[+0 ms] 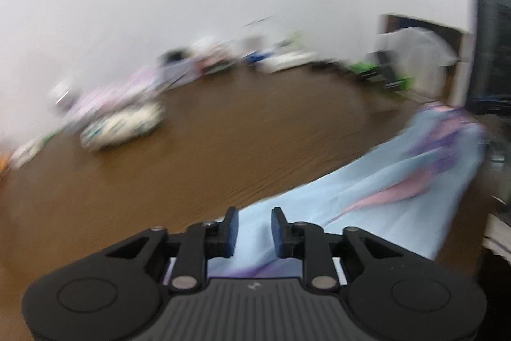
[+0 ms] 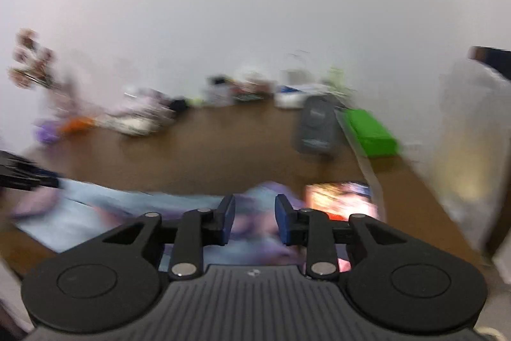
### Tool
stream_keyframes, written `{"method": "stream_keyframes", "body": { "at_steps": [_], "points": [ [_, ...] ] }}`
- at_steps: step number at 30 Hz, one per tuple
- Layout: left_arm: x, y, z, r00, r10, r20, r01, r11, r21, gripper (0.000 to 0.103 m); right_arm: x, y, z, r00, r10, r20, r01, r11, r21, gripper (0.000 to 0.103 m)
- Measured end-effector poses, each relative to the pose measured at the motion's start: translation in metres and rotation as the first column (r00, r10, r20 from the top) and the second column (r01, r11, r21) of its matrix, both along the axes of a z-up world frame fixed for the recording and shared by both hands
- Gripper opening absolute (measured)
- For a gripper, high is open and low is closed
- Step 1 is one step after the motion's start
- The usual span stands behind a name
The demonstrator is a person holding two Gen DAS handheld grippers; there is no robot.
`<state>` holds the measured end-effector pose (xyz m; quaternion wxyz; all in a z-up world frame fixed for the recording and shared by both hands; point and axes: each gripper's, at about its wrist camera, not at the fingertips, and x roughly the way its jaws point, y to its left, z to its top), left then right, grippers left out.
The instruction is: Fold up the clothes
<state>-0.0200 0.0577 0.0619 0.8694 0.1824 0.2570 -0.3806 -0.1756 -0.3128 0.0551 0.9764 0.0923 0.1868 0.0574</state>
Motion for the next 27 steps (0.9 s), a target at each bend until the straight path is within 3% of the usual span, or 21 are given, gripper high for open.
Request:
{"method": "stream_keyframes", "body": {
  "at_steps": [4, 6, 9, 10, 11, 12, 13, 17, 18, 19, 20, 23, 27],
  "points": [
    [-0.013, -0.051, -0.013, 0.975, -0.218, 0.041, 0.213, 0.972, 0.098, 0.03, 0.031, 0.039, -0.007, 0.972, 0.232, 0.025, -0.233, 0.971, 0.046, 0.032],
    [-0.012, -0.064, -0.026, 0.964, -0.26, 0.053, 0.246, 0.952, 0.183, 0.03, 0.045, 0.063, -0.013, 0.943, 0.333, 0.0, -0.333, 0.942, -0.038, 0.032],
    [-0.002, -0.07, -0.035, 0.966, -0.258, 0.033, 0.245, 0.946, 0.211, 0.031, 0.065, 0.088, -0.021, 0.915, 0.393, -0.085, -0.402, 0.897, -0.183, 0.038],
    [0.001, -0.07, -0.035, 0.967, -0.252, 0.027, 0.242, 0.949, 0.201, 0.032, 0.071, 0.094, -0.025, 0.898, 0.419, -0.131, -0.438, 0.874, -0.208, 0.037],
    [0.007, -0.07, -0.035, 0.972, -0.236, 0.023, 0.227, 0.955, 0.191, 0.032, 0.077, 0.097, -0.029, 0.88, 0.444, -0.168, -0.473, 0.85, -0.231, 0.021],
    [0.009, -0.07, -0.035, 0.974, -0.224, 0.024, 0.216, 0.959, 0.182, 0.032, 0.078, 0.102, -0.03, 0.875, 0.447, -0.184, -0.483, 0.829, -0.282, 0.009],
    [0.01, -0.069, -0.036, 0.977, -0.214, 0.025, 0.206, 0.963, 0.174, 0.032, 0.079, 0.107, -0.03, 0.873, 0.446, -0.196, -0.488, 0.805, -0.337, 0.005],
    [0.006, -0.075, -0.039, 0.977, -0.208, 0.04, 0.199, 0.965, 0.169, 0.029, 0.057, 0.125, -0.018, 0.916, 0.4, -0.041, -0.355, 0.756, -0.549, 0.005],
    [0.004, -0.076, -0.039, 0.977, -0.206, 0.049, 0.195, 0.965, 0.176, 0.023, 0.051, 0.13, -0.019, 0.916, 0.4, -0.02, -0.333, 0.735, -0.591, 0.005],
    [0.003, -0.077, -0.039, 0.977, -0.203, 0.059, 0.189, 0.965, 0.183, 0.003, 0.046, 0.134, -0.022, 0.916, 0.401, -0.003, -0.313, 0.709, -0.632, 0.005],
    [0.001, -0.076, -0.038, 0.978, -0.195, 0.069, 0.179, 0.966, 0.187, 0.001, 0.041, 0.139, -0.024, 0.915, 0.403, 0.014, -0.29, 0.683, -0.671, 0.005],
    [-0.008, -0.068, -0.03, 0.975, -0.191, 0.111, 0.169, 0.969, 0.181, 0.001, 0.038, 0.145, -0.034, 0.911, 0.412, -0.033, -0.311, 0.63, -0.711, 0.005],
    [-0.018, -0.061, -0.036, 0.973, -0.212, 0.095, 0.187, 0.957, 0.222, 0.001, 0.036, 0.141, -0.038, 0.874, 0.46, -0.16, -0.453, 0.648, -0.613, 0.007]
  ]
}}
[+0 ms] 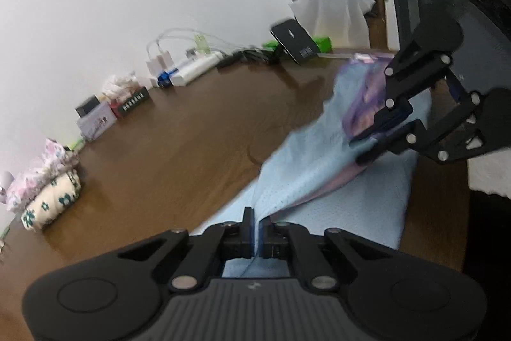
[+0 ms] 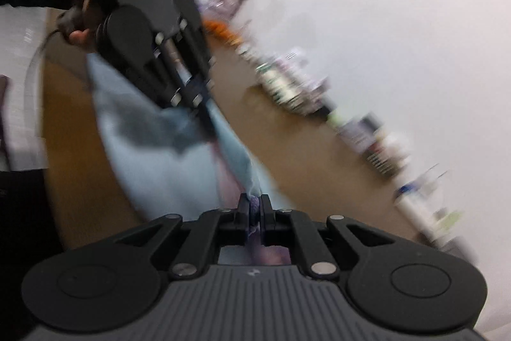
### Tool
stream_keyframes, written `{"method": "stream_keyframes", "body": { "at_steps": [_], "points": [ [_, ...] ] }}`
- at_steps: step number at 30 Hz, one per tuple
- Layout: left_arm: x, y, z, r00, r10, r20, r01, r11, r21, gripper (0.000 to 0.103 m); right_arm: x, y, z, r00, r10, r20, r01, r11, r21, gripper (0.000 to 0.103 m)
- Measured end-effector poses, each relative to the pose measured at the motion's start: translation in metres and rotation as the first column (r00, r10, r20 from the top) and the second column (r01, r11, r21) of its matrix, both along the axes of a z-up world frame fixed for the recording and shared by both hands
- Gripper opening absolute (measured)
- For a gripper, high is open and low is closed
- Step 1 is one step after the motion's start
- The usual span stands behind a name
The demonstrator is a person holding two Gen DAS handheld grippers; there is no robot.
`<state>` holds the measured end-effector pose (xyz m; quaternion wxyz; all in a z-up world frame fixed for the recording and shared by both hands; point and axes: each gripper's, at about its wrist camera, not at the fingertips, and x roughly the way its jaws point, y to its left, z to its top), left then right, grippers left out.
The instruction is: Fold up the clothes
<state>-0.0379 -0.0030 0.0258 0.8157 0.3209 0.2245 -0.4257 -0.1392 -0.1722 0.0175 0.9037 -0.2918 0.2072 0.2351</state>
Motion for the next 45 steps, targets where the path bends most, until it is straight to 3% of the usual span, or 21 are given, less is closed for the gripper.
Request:
{"method": "stream_keyframes", "body": {
  "at_steps": [1, 4, 6, 8, 10, 12, 15, 18, 20, 22, 26, 29, 31, 35, 38, 41, 45],
  "points": [
    [-0.002, 0.001, -0.004, 1.0, -0.003, 0.007, 0.003, 1.0, 0.017, 0.002, 0.002, -0.002, 0.001, 0.999, 0.017, -0.052, -0.015, 1.0, 0.022, 0.009],
    [-0.002, 0.004, -0.007, 1.0, 0.009, 0.019, -0.008, 1.0, -0.007, 0.008, 0.0, -0.009, 0.012, 0.998, 0.027, -0.065, -0.019, 0.992, 0.121, 0.013],
    [-0.004, 0.008, -0.002, 1.0, -0.02, -0.005, 0.02, 0.999, -0.044, 0.015, 0.0, -0.018, 0.022, 0.995, 0.041, -0.09, -0.019, 0.971, 0.237, 0.015],
    [-0.004, 0.015, 0.006, 0.999, -0.042, -0.025, 0.04, 0.996, -0.077, 0.033, 0.014, -0.02, 0.021, 0.992, 0.028, -0.123, 0.012, 0.95, 0.313, 0.015],
    [-0.003, 0.029, 0.017, 0.999, -0.038, -0.035, 0.034, 0.993, -0.109, 0.038, 0.029, -0.021, 0.017, 0.986, 0.008, -0.165, 0.054, 0.928, 0.369, 0.015],
    [-0.001, 0.048, 0.027, 0.998, 0.011, -0.061, -0.021, 0.988, -0.155, 0.038, 0.037, -0.019, 0.007, 0.975, -0.023, -0.222, 0.102, 0.931, 0.351, 0.015],
    [0.014, 0.073, 0.032, 0.973, 0.189, -0.13, -0.214, 0.954, -0.212, 0.039, 0.035, -0.02, -0.004, 0.969, -0.043, -0.243, 0.122, 0.94, 0.319, 0.016],
    [0.031, 0.078, 0.023, 0.919, 0.35, -0.181, -0.382, 0.902, -0.199, 0.038, 0.031, -0.026, -0.006, 0.968, -0.05, -0.246, 0.139, 0.924, 0.356, 0.021],
    [0.036, 0.075, 0.017, 0.897, 0.405, -0.179, -0.434, 0.884, -0.173, 0.038, 0.021, -0.033, 0.002, 0.977, -0.082, -0.196, 0.152, 0.914, 0.377, 0.037],
    [0.039, 0.073, 0.012, 0.88, 0.437, -0.186, -0.464, 0.874, -0.144, 0.038, 0.013, -0.051, 0.015, 0.972, -0.19, -0.138, 0.232, 0.877, 0.421, 0.042],
    [0.043, 0.075, 0.004, 0.85, 0.49, -0.193, -0.516, 0.849, -0.116, 0.04, 0.015, -0.096, 0.026, 0.872, -0.469, -0.137, 0.474, 0.742, 0.474, 0.038],
    [0.049, 0.082, 0.002, 0.816, 0.536, -0.217, -0.567, 0.815, -0.12, 0.05, 0.032, -0.114, 0.016, 0.771, -0.592, -0.235, 0.627, 0.642, 0.442, 0.021],
    [0.049, 0.088, 0.002, 0.797, 0.556, -0.234, -0.592, 0.796, -0.125, 0.05, 0.036, -0.117, 0.005, 0.723, -0.624, -0.296, 0.687, 0.608, 0.398, 0.02],
    [0.046, 0.091, 0.002, 0.789, 0.567, -0.236, -0.603, 0.788, -0.125, 0.05, 0.024, -0.117, -0.006, 0.666, -0.683, -0.3, 0.741, 0.557, 0.376, 0.019],
    [0.05, 0.09, 0.001, 0.786, 0.572, -0.235, -0.607, 0.786, -0.116, 0.05, 0.012, -0.11, -0.006, 0.647, -0.718, -0.258, 0.747, 0.529, 0.402, 0.021],
    [0.05, 0.096, 0.002, 0.773, 0.59, -0.235, -0.624, 0.773, -0.112, 0.05, -0.003, -0.105, 0.0, 0.671, -0.707, -0.222, 0.718, 0.547, 0.43, 0.033],
    [0.05, 0.114, 0.001, 0.729, 0.648, -0.22, -0.68, 0.722, -0.129, 0.05, -0.009, -0.102, 0.001, 0.684, -0.69, -0.236, 0.71, 0.556, 0.431, 0.035]
  ]
}}
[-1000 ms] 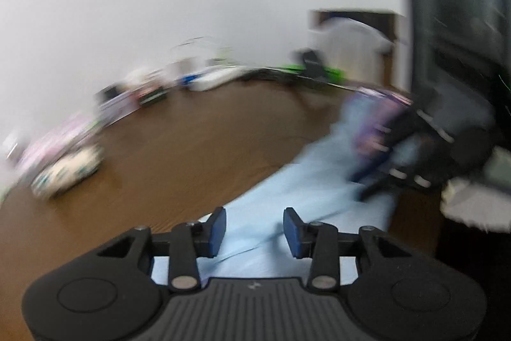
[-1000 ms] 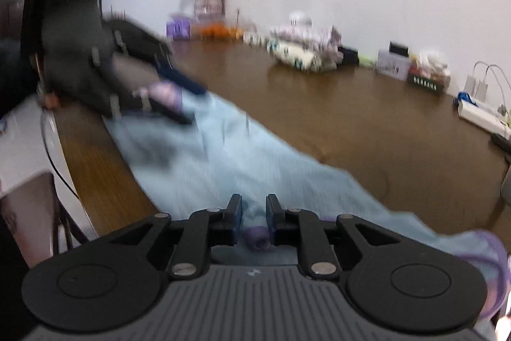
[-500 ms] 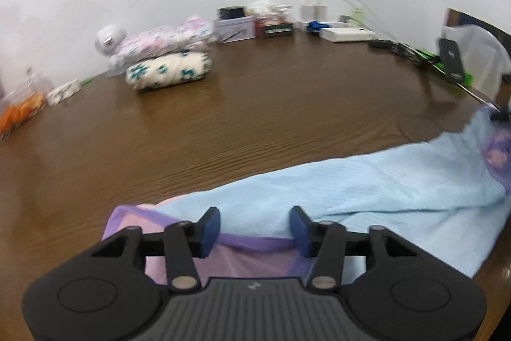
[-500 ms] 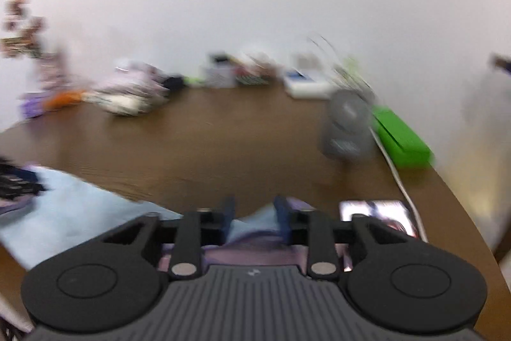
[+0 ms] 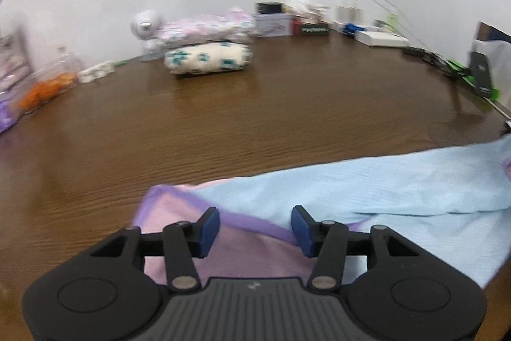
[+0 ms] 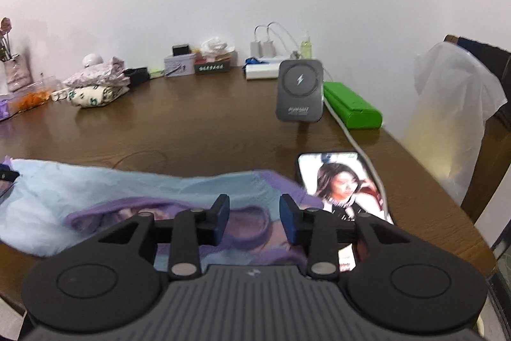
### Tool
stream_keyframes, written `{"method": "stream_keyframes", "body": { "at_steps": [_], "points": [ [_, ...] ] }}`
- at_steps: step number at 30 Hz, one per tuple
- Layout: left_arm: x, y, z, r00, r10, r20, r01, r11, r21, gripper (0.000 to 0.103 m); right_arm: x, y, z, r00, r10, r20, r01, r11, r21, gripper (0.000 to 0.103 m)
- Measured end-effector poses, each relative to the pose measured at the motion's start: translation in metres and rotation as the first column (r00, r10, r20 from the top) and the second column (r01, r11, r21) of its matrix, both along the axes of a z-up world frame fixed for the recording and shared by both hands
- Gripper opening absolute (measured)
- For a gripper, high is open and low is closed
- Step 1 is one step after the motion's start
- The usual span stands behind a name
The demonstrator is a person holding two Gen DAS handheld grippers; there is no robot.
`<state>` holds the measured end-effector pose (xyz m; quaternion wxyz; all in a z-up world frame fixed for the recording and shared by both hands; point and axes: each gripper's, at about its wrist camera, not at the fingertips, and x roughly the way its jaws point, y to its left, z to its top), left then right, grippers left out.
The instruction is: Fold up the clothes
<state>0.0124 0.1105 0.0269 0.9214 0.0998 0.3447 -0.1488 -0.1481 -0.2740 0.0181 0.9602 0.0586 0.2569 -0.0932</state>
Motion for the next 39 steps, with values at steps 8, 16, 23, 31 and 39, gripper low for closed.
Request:
{"method": "stream_keyframes", "body": {
  "at_steps": [8, 16, 23, 31, 39],
  "points": [
    [-0.005, 0.008, 0.001, 1.0, 0.012, 0.017, -0.012, 1.0, -0.006, 0.05, -0.01, -0.004, 0.008, 0.994, -0.111, -0.022, 0.112, 0.989, 0.101, 0.035],
    [-0.005, 0.015, 0.001, 1.0, 0.015, 0.003, -0.015, 0.999, -0.031, 0.05, -0.002, 0.025, -0.015, 0.99, -0.134, -0.035, 0.133, 0.991, -0.024, 0.016],
    [-0.014, 0.022, 0.015, 0.999, 0.032, 0.016, -0.031, 0.997, -0.075, 0.047, 0.001, 0.022, -0.007, 0.992, -0.128, 0.007, 0.128, 0.991, -0.035, 0.006],
    [-0.03, 0.04, 0.034, 0.992, 0.102, 0.068, -0.093, 0.989, -0.117, 0.047, 0.017, 0.072, 0.047, 0.97, 0.182, 0.162, -0.168, 0.981, -0.096, 0.006],
    [-0.052, 0.065, 0.03, 0.984, 0.173, 0.049, -0.164, 0.975, -0.151, 0.047, 0.063, 0.181, 0.025, 0.821, 0.568, 0.061, -0.563, 0.823, -0.077, 0.006]
  ]
}}
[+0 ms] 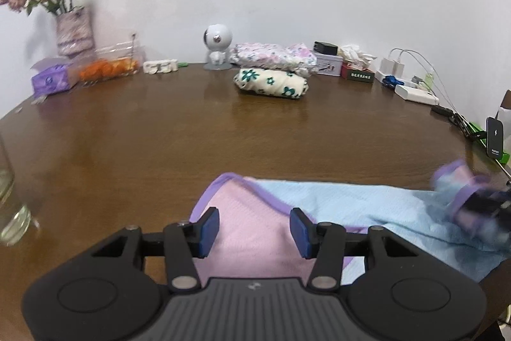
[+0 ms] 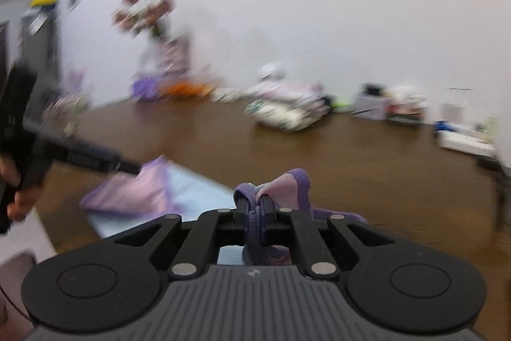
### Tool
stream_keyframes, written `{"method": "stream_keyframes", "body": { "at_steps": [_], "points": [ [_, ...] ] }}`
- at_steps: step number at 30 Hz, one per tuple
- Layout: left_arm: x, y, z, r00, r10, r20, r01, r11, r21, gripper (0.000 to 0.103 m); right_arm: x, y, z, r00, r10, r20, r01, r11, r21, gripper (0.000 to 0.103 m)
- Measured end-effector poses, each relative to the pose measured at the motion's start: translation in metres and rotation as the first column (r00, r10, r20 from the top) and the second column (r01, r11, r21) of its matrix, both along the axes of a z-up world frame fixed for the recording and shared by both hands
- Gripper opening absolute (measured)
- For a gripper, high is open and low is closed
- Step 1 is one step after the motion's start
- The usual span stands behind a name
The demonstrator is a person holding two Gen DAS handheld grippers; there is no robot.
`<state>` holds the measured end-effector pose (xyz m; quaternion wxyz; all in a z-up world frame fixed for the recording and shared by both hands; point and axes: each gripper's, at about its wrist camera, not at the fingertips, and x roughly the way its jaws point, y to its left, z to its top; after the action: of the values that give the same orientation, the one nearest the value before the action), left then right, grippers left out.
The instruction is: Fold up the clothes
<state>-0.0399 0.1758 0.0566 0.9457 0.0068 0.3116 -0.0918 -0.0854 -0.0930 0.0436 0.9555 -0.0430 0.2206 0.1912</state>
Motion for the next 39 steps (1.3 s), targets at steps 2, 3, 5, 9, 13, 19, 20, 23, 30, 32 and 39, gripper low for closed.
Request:
{"method": "stream_keyframes", "body": {
  "at_steps": [2, 3, 5, 9, 13, 19, 20, 23, 30, 32, 39],
  "points": [
    [-0.002, 0.001, -0.001, 1.0, -0.006, -0.005, 0.006, 1.0, 0.001, 0.048, 0.002, -0.001, -0.003, 1.0, -0.007, -0.02, 0.007, 1.0, 0.008, 0.006],
    [-0.001, 0.0, -0.001, 1.0, -0.01, -0.005, 0.01, 1.0, 0.002, 0.048, 0.001, -0.005, -0.002, 1.0, -0.01, -0.022, 0.01, 1.0, 0.015, 0.007],
    [0.001, -0.005, -0.001, 1.0, -0.027, -0.002, 0.027, 1.0, 0.001, 0.048, -0.004, -0.013, 0.001, 0.998, -0.054, -0.015, 0.054, 0.998, -0.014, 0.041],
    [0.006, -0.018, -0.001, 0.998, -0.071, 0.003, 0.071, 0.997, 0.004, 0.048, -0.018, -0.035, 0.002, 0.983, -0.181, 0.019, 0.182, 0.981, -0.067, 0.05],
    [0.008, -0.027, -0.003, 0.996, -0.088, 0.0, 0.088, 0.995, 0.04, 0.048, -0.023, -0.054, -0.005, 0.971, -0.241, -0.013, 0.239, 0.969, -0.054, 0.052],
    [-0.006, -0.01, 0.004, 1.0, 0.003, -0.006, -0.003, 1.0, 0.012, 0.048, -0.039, -0.062, 0.006, 0.984, -0.169, 0.052, 0.17, 0.985, -0.006, 0.063],
    [-0.009, -0.006, 0.005, 1.0, 0.003, -0.029, -0.004, 1.0, -0.01, 0.049, -0.041, -0.064, 0.008, 0.987, -0.154, 0.052, 0.154, 0.988, 0.01, 0.063],
    [-0.022, 0.002, 0.008, 0.99, -0.063, -0.129, 0.048, 0.992, -0.116, 0.061, -0.041, -0.067, 0.015, 0.992, -0.117, 0.056, 0.115, 0.993, 0.029, 0.062],
    [-0.044, -0.026, -0.008, 0.991, -0.025, -0.13, 0.024, 1.0, -0.006, 0.05, 0.004, -0.064, 0.026, 0.999, 0.028, -0.04, -0.028, 1.0, 0.0, 0.062],
    [-0.042, -0.03, -0.015, 0.989, -0.04, -0.145, 0.041, 0.999, 0.007, 0.026, 0.027, -0.053, 0.023, 0.993, 0.083, -0.089, -0.086, 0.996, -0.034, 0.062],
    [-0.019, -0.04, -0.023, 0.995, -0.075, -0.069, 0.084, 0.987, 0.136, 0.003, 0.075, -0.02, -0.016, 0.959, 0.13, -0.254, -0.147, 0.988, -0.052, 0.027]
  ]
}}
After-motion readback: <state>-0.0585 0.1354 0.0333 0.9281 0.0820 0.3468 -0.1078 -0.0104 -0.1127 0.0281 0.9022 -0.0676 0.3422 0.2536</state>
